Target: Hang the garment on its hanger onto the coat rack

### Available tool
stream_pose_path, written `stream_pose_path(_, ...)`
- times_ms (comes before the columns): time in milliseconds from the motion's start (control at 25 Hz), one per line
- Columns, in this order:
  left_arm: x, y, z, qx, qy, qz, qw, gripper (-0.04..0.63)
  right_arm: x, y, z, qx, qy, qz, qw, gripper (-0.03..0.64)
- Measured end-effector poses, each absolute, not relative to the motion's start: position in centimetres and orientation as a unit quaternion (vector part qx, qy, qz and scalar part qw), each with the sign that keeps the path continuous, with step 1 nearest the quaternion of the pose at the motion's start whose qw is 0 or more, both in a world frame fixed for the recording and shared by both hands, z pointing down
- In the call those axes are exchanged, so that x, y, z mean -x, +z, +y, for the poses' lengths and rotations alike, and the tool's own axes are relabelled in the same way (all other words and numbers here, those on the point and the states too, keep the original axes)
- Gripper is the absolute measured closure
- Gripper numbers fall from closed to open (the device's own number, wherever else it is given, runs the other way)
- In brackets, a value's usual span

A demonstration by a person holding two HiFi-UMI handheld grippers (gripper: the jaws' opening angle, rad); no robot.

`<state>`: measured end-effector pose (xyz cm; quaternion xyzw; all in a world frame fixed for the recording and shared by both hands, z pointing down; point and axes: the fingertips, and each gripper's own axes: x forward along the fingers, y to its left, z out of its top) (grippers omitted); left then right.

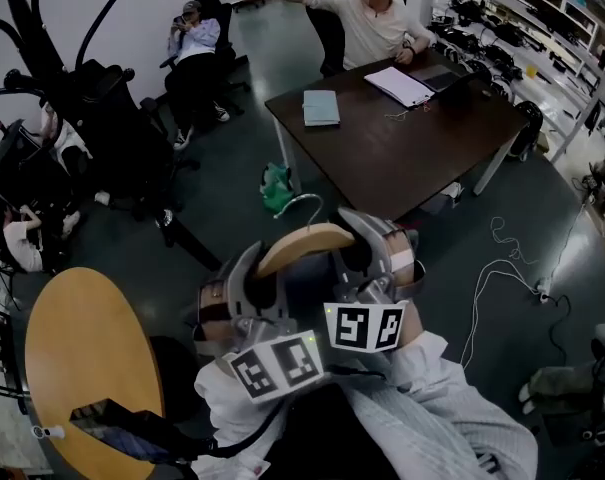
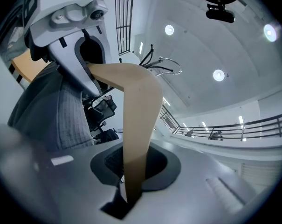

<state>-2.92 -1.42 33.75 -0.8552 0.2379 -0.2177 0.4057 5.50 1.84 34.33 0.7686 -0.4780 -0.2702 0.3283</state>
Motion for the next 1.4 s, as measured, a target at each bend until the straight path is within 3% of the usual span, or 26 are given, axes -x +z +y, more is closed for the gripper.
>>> stream_pose_path(600, -7.5, 31.9, -15.0, 0.774, -0.295, 0.454, 0.328, 0.526, -16.4, 32.0, -16.3, -0.62, -0.361, -0.645, 0.263, 0.577)
stream_pose_path(1000, -5.1, 32.7, -18.5, 0.699, -0.349, 0.573, 0.247, 0.526, -13.2, 32.4, -23.1, -0.52, -0.389, -0.732, 0.208, 0.571)
stream_pose_path(1400, -1.6, 30.5, -24.2, 0.674, -0.353, 0.596, 0.255, 0.526, -9.5, 30.3, -29.2, -0.516, -0.406, -0.735, 0.172, 0.569)
